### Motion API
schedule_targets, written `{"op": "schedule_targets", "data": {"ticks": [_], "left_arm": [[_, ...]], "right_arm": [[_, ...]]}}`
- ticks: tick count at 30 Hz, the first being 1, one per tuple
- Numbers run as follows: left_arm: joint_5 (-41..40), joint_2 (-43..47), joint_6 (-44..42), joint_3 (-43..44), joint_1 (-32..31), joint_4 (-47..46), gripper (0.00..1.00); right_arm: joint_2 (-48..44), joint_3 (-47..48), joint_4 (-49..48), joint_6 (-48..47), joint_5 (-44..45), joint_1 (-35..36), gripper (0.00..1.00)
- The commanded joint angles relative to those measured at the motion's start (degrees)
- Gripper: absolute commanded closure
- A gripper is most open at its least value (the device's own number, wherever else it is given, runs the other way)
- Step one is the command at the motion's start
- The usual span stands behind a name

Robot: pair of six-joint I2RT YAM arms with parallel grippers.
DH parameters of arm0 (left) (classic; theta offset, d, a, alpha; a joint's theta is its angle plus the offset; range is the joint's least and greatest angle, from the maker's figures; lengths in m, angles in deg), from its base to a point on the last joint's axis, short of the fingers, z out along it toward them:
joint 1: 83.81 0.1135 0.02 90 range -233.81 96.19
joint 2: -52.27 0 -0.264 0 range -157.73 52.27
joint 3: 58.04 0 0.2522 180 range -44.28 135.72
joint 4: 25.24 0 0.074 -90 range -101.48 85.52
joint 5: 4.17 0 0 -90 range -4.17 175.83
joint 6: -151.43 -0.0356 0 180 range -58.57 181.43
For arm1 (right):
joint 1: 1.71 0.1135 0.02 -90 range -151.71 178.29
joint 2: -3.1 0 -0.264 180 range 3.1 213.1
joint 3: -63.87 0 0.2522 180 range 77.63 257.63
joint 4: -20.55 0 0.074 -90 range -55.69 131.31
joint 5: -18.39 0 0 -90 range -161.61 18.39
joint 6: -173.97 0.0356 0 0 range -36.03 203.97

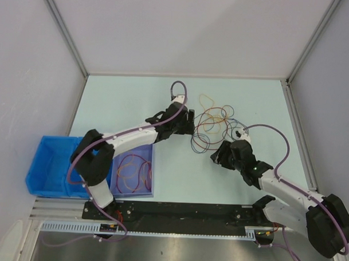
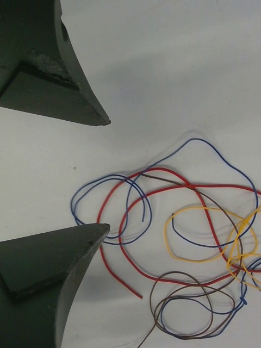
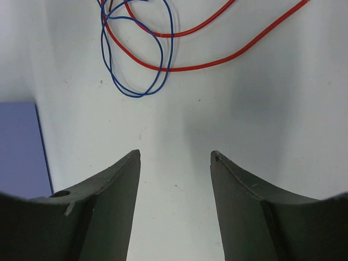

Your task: Untangle the cables

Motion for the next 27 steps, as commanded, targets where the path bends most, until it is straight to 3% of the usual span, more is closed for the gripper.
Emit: {"op": "schedule_targets", "data": {"ticks": [1,8,18,27], "left_arm": [[2.7,-7.2,0.8,6.0,0.3,-3.2,0.24],[2.6,-14.6,1.9,12.1,1.4,-2.1,0.27],[3.6,-19.4,3.4,13.2,2.9,-4.0,0.34],[3.5,-22.0,3.4,14.7,3.5,-5.0,0.49]], "right_arm": [[-1.5,-5.3,-11.5,1.1,2.8,0.6,0.43],[-1.6,-7.3,-15.9,0.8,1.9,0.3,0.43],[1.0,-7.4,-18.4,0.0,-1.1,-0.8,0.44],[2.0,-7.4,-19.1,-0.3,-2.5,-1.3,0.46]]}}
